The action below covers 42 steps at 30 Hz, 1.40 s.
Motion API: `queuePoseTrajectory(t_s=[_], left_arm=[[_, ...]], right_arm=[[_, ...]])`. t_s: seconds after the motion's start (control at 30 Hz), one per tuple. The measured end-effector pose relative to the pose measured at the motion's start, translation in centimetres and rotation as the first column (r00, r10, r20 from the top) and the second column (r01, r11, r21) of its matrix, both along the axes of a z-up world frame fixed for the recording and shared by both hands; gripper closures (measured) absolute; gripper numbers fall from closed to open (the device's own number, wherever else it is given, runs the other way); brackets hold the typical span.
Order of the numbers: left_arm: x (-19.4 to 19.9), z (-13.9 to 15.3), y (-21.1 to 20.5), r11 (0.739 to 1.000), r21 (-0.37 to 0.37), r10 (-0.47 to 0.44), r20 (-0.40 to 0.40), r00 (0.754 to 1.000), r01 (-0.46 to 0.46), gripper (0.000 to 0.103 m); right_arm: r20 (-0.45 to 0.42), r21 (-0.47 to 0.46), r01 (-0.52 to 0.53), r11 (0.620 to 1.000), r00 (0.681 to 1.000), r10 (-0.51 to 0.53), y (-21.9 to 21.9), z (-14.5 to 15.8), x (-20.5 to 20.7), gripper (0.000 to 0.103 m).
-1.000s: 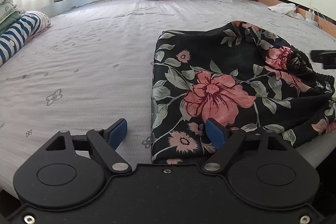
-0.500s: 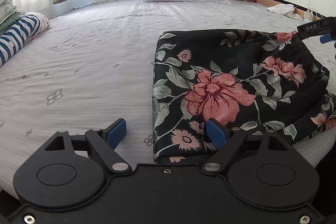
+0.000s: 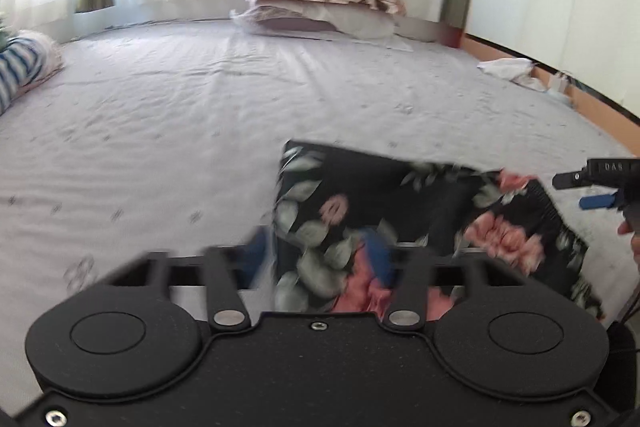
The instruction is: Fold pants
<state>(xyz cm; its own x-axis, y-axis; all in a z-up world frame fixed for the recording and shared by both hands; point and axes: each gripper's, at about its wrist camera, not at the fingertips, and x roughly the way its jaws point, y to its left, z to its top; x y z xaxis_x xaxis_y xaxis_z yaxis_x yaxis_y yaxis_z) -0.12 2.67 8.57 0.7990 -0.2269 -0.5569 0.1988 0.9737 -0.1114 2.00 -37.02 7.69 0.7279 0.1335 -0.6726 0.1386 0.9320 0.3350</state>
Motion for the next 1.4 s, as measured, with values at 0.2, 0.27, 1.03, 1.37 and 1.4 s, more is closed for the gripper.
queuePoseTrajectory(t_s=[0.2,0.27,1.03,1.37,1.4], left_arm=[[6.3,1.4,-3.3,0.997,0.026,-0.072,0.032,0.997,0.072,0.084],[8.8,1.2,-5.0,0.995,0.043,-0.093,0.029,0.995,0.092,0.084],[22.0,-5.1,-15.0,0.988,0.099,-0.090,-0.248,0.965,0.117,0.082],[9.5,-2.5,-8.3,0.981,0.098,-0.156,-0.122,0.980,0.169,0.068],[7.8,-2.8,-7.6,0.980,0.106,-0.154,-0.114,0.982,0.166,0.068]], right_arm=[[0.126,0.031,-0.040,0.999,0.991,0.036,1.4,2.3,-3.3,0.000],[0.197,-0.030,-0.127,0.991,0.972,0.130,4.1,3.2,-4.4,0.005],[0.107,-0.258,-0.278,0.925,0.944,0.313,14.1,-3.3,-8.9,0.037],[0.133,-0.282,-0.300,0.911,0.929,0.346,15.3,-3.8,-9.3,0.020],[0.131,-0.296,-0.300,0.907,0.928,0.349,15.6,-3.9,-9.3,0.019]])
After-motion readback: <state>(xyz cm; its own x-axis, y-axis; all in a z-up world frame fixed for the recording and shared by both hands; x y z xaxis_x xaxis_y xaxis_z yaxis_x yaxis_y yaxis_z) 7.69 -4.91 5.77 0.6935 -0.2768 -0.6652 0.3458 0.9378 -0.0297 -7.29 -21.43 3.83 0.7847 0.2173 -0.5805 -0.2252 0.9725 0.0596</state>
